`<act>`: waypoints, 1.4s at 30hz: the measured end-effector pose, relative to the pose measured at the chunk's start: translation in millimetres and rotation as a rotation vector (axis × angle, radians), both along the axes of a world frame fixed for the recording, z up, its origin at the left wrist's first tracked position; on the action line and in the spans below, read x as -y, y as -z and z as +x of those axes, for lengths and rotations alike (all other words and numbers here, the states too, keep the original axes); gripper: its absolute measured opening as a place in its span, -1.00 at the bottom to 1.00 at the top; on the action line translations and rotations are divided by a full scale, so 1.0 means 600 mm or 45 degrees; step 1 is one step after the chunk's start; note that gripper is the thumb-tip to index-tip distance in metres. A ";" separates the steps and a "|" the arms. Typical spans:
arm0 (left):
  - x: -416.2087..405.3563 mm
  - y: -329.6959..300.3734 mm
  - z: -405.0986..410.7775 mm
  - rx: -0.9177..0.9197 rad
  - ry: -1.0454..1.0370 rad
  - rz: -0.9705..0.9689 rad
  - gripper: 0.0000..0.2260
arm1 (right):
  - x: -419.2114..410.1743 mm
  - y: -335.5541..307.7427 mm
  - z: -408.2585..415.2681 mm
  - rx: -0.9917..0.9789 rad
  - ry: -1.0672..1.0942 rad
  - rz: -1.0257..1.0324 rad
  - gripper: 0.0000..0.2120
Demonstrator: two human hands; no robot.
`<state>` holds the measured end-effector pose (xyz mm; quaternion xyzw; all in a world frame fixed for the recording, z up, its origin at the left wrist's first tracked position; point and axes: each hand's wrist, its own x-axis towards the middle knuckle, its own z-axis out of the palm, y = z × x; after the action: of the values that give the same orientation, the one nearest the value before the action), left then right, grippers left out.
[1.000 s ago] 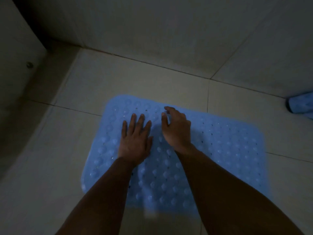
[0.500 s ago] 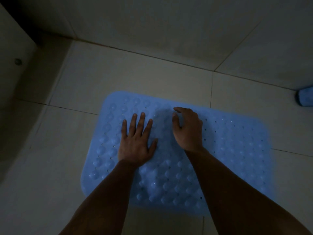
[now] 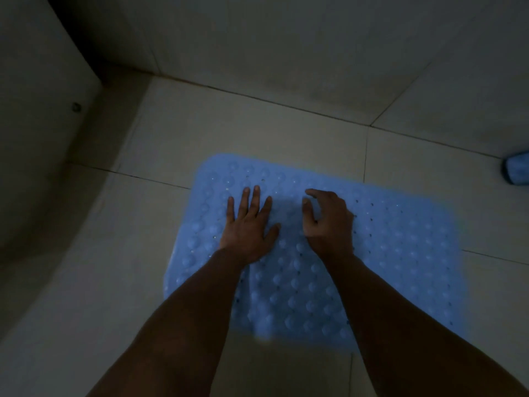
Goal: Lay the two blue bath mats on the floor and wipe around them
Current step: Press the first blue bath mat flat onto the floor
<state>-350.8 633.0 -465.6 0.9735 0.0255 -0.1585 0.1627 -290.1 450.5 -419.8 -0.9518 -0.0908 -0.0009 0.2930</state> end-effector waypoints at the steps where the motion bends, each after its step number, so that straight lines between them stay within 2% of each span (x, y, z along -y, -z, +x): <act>1: -0.012 -0.018 0.005 -0.049 -0.015 -0.105 -0.31 | -0.010 -0.015 -0.003 -0.011 -0.009 -0.009 -0.65; 3: -0.041 -0.052 0.000 0.022 -0.065 -0.213 -0.33 | -0.034 -0.043 -0.008 0.009 -0.037 -0.026 -0.64; 7: -0.103 -0.078 -0.036 0.322 -0.272 -0.141 -0.41 | -0.105 -0.046 -0.020 0.119 -0.152 -0.042 -0.65; 10: -0.144 -0.082 -0.061 0.393 -0.386 -0.058 -0.49 | -0.179 -0.014 -0.042 0.048 -0.281 -0.149 -0.54; 14: -0.187 -0.070 -0.093 0.438 -0.468 0.048 -0.50 | -0.259 0.047 -0.086 -0.118 -0.441 -0.377 -0.35; 19: -0.214 -0.043 -0.121 0.376 -0.491 0.055 -0.52 | -0.268 0.101 -0.116 -0.061 -0.439 -0.571 -0.15; 29: -0.243 -0.023 -0.128 0.386 -0.578 0.066 -0.56 | -0.273 0.097 -0.126 -0.105 -0.454 -0.606 -0.15; 36: -0.278 -0.005 -0.122 0.399 -0.516 0.112 -0.57 | -0.278 0.107 -0.116 -0.065 -0.482 -0.603 -0.11; 40: -0.271 -0.016 -0.143 0.340 -0.531 0.132 -0.56 | -0.277 0.104 -0.124 -0.173 -0.507 -0.609 -0.10; 42: -0.257 -0.038 -0.146 0.348 -0.513 0.129 -0.54 | -0.277 0.087 -0.117 -0.262 -0.511 -0.534 -0.08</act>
<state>-438.4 787.3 -442.5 0.9681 0.2048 0.0119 0.1441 -360.5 616.8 -472.1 -0.9497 -0.2450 0.1720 0.0921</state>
